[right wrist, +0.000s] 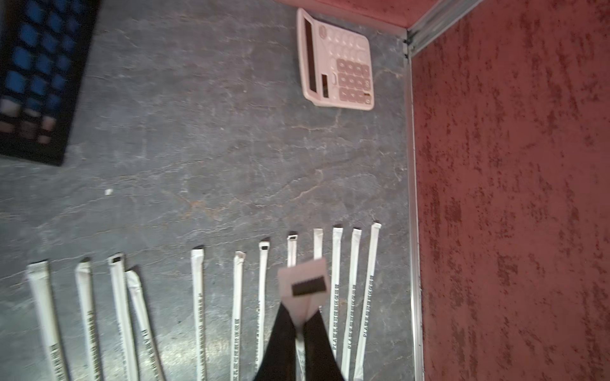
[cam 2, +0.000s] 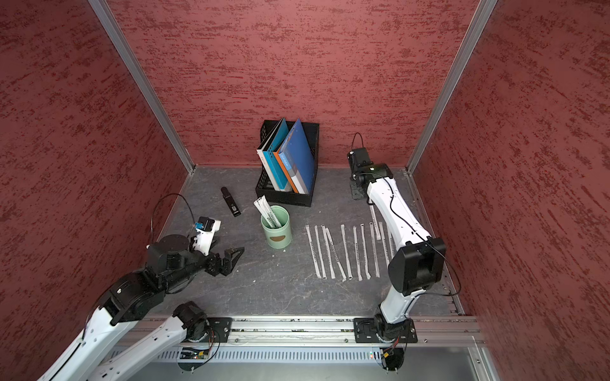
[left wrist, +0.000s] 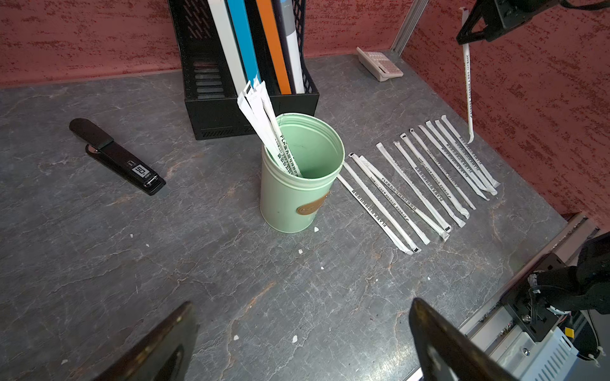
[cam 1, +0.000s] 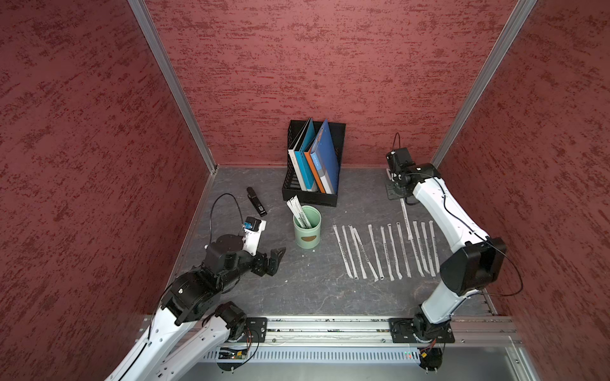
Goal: Take the straws out of the storage container
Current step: Place the straw at the center of the board.
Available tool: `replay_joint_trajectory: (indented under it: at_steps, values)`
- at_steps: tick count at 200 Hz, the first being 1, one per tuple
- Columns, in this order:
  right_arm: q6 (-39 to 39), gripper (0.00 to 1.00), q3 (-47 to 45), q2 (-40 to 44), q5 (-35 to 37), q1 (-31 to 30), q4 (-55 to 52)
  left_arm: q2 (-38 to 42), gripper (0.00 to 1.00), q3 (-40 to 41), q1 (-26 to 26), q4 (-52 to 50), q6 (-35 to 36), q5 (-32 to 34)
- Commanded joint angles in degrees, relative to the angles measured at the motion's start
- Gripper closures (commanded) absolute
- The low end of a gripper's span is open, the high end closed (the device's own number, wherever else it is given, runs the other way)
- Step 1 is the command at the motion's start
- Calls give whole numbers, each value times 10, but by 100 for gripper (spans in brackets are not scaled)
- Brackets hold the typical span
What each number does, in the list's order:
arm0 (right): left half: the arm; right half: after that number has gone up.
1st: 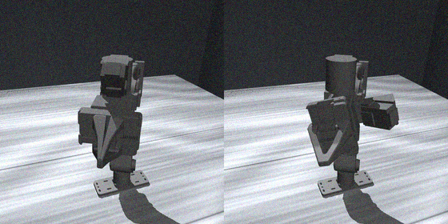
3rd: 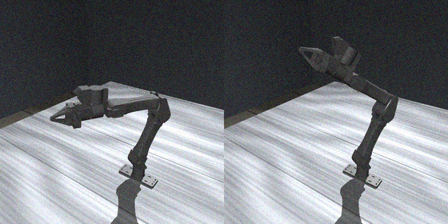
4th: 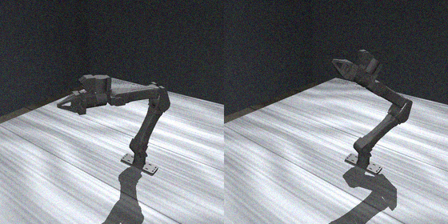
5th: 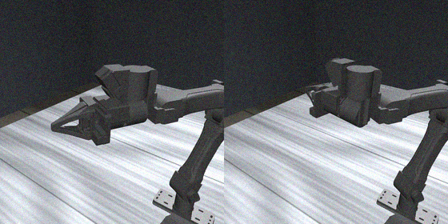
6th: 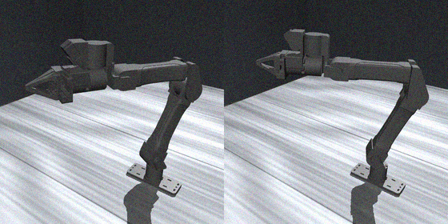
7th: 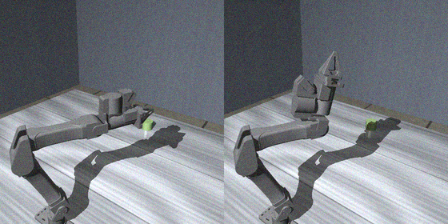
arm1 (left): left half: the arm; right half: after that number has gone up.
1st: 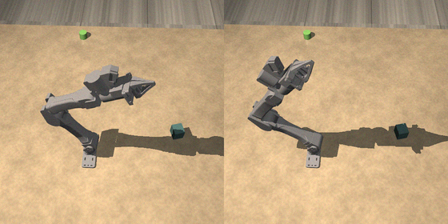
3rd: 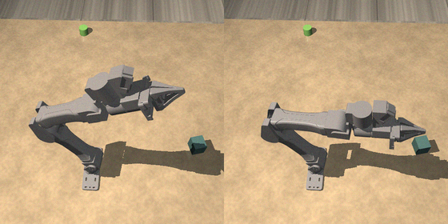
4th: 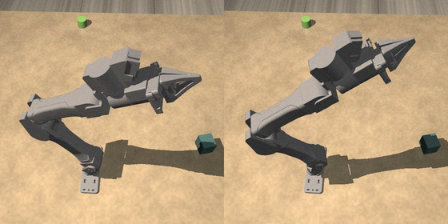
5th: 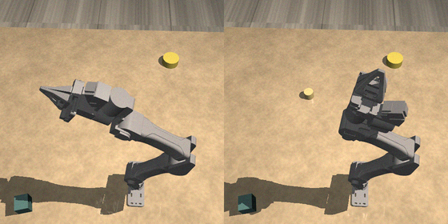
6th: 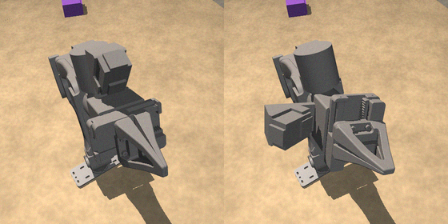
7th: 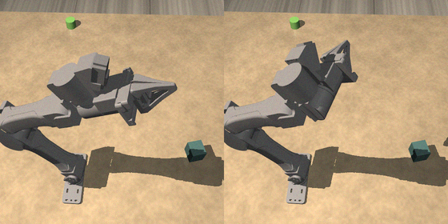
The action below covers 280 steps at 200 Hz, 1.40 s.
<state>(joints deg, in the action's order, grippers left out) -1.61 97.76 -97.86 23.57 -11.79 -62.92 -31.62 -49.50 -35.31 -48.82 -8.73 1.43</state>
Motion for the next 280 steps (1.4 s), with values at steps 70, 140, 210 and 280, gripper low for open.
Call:
replay_joint_trajectory:
  at_steps: [70,140,210,280]
  values:
    - [36,100,-101,-26,50,94,91,11,0,1,4,14,1,-7]
    - [45,100,-168,-39,74,142,140,23,1,2,4,14,2,2]
    - [61,100,-176,-83,91,180,168,13,1,4,7,14,3,11]
    - [61,99,-138,-73,53,218,115,5,1,5,17,15,3,10]
